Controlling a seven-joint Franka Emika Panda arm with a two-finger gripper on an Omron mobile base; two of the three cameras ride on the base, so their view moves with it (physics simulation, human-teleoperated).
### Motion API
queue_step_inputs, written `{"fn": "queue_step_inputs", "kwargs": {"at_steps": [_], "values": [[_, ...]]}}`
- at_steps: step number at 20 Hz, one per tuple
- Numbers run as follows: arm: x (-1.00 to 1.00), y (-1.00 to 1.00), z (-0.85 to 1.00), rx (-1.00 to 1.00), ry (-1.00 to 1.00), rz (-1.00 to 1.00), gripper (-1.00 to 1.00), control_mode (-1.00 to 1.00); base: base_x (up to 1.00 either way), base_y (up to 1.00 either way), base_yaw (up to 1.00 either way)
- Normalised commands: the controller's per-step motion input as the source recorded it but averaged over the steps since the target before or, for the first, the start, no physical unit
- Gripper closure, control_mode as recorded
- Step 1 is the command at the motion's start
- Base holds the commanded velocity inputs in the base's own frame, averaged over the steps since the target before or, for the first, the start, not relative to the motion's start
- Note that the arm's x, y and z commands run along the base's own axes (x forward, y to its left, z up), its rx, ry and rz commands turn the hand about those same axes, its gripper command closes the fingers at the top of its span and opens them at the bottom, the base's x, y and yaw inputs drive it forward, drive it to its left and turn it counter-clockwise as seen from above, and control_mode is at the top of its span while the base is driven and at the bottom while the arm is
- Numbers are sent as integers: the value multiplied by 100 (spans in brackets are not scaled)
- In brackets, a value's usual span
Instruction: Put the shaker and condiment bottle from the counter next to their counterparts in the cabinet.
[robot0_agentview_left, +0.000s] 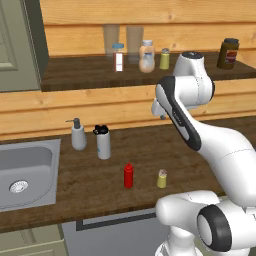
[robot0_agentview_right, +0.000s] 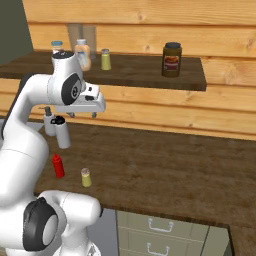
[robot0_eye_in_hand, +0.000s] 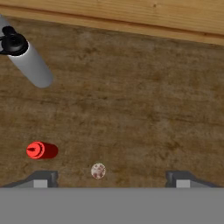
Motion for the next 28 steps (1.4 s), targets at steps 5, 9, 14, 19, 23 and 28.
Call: {"fn": "queue_step_inputs", "kwargs": {"at_steps": [5, 9, 14, 19, 23, 28], "values": [[-16, 3, 0, 0, -2, 0, -100, -100, 0, 0, 0], [-27, 12, 0, 0, -1, 0, -100, -100, 0, 0, 0], [-28, 14, 0, 0, 0, 0, -100, -100, 0, 0, 0], [-40, 23, 0, -1, -7, 0, -100, -100, 0, 0, 0], [-44, 22, -13, 0, -7, 0, -100, -100, 0, 0, 0], [-33, 15, -44, -1, -2, 0, -100, -100, 0, 0, 0]]}}
